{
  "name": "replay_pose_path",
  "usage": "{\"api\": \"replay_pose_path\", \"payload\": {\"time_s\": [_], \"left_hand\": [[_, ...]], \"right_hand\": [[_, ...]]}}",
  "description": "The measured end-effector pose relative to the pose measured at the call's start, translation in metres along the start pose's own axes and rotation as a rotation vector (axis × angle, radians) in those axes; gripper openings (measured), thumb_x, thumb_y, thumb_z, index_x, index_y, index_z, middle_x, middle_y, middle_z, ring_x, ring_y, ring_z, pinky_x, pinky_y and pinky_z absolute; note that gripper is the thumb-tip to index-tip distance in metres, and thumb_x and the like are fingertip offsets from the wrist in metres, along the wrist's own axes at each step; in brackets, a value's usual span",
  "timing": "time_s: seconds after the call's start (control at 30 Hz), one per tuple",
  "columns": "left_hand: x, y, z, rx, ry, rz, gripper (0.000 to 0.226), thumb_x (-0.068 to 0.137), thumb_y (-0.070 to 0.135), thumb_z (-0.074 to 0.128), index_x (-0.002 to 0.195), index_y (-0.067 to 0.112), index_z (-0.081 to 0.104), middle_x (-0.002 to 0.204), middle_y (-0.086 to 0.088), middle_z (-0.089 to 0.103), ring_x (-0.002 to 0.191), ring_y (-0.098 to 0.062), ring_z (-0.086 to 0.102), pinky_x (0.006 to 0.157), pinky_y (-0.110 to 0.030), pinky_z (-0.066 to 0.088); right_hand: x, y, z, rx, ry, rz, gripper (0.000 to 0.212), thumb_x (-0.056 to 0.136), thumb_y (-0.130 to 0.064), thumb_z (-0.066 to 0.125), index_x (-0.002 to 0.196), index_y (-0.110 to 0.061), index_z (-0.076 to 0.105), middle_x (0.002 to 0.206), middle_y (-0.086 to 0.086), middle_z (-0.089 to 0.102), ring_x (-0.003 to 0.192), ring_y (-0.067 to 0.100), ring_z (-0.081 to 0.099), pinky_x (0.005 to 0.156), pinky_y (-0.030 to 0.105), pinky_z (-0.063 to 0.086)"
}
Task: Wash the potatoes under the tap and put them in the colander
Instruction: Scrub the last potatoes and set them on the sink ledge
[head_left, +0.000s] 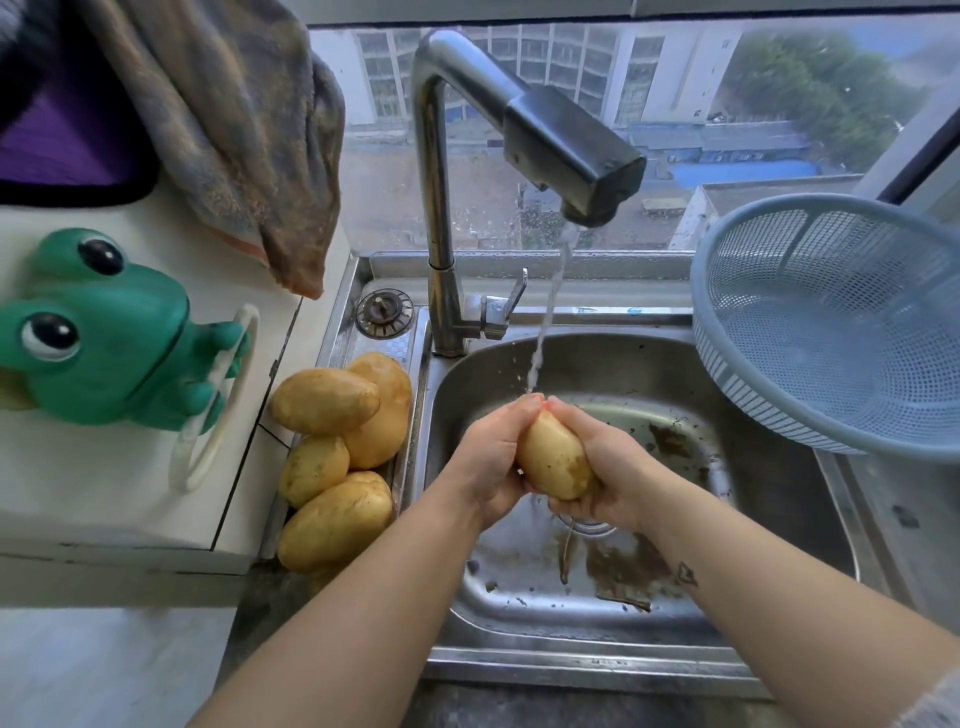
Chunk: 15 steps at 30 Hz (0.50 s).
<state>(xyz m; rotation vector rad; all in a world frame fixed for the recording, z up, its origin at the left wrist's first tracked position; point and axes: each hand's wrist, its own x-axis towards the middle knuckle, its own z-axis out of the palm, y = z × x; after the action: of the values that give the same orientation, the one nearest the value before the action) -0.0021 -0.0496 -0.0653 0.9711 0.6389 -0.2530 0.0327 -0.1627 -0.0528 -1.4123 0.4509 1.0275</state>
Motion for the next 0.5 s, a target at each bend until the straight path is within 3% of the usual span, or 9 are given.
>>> {"api": "replay_pose_path", "payload": {"time_s": [0.17, 0.3, 0.37, 0.43, 0.5], "left_hand": [[0.002, -0.002, 0.009, -0.099, 0.295, -0.029, 0.02, 0.096, 0.027, 0.056, 0.089, 0.014, 0.068, 0.092, -0.012, 0.067, 0.088, -0.027, 0.065, 0.083, -0.044, 0.056], [0.002, -0.001, 0.007, -0.232, 0.311, -0.032, 0.03, 0.103, 0.028, 0.04, 0.089, 0.017, 0.064, 0.097, -0.014, 0.064, 0.088, -0.029, 0.062, 0.071, -0.042, 0.054], [-0.001, -0.007, 0.009, -0.155, 0.278, 0.063, 0.029, 0.106, 0.028, 0.034, 0.1, 0.017, 0.06, 0.104, -0.012, 0.062, 0.092, -0.025, 0.061, 0.077, -0.041, 0.055], [-0.005, -0.017, 0.009, 0.02, 0.211, 0.175, 0.026, 0.106, 0.027, 0.034, 0.125, 0.021, 0.05, 0.121, -0.008, 0.055, 0.106, -0.021, 0.058, 0.09, -0.038, 0.052], [-0.004, -0.024, 0.003, 0.148, 0.14, 0.218, 0.042, 0.105, 0.027, 0.035, 0.147, 0.022, 0.031, 0.135, -0.007, 0.045, 0.119, -0.021, 0.052, 0.099, -0.035, 0.048]], "right_hand": [[-0.004, 0.003, 0.015, -0.201, 0.123, -0.224, 0.034, 0.095, -0.047, 0.052, 0.092, -0.016, 0.067, 0.098, 0.015, 0.067, 0.078, 0.03, 0.068, 0.047, 0.03, 0.053], [-0.004, 0.005, 0.02, -0.263, 0.165, -0.345, 0.037, 0.101, -0.039, 0.042, 0.087, -0.014, 0.064, 0.101, 0.019, 0.064, 0.084, 0.035, 0.067, 0.045, 0.033, 0.054], [-0.002, 0.005, 0.02, -0.235, 0.217, -0.327, 0.039, 0.102, -0.038, 0.04, 0.092, -0.01, 0.064, 0.103, 0.019, 0.063, 0.086, 0.034, 0.066, 0.046, 0.033, 0.055], [0.002, 0.004, 0.018, -0.201, 0.254, -0.283, 0.041, 0.102, -0.038, 0.039, 0.103, -0.005, 0.064, 0.107, 0.02, 0.064, 0.089, 0.034, 0.066, 0.05, 0.032, 0.055], [0.003, 0.004, 0.019, -0.197, 0.26, -0.261, 0.041, 0.102, -0.037, 0.038, 0.107, -0.005, 0.063, 0.107, 0.019, 0.063, 0.09, 0.035, 0.066, 0.052, 0.034, 0.056]]}}
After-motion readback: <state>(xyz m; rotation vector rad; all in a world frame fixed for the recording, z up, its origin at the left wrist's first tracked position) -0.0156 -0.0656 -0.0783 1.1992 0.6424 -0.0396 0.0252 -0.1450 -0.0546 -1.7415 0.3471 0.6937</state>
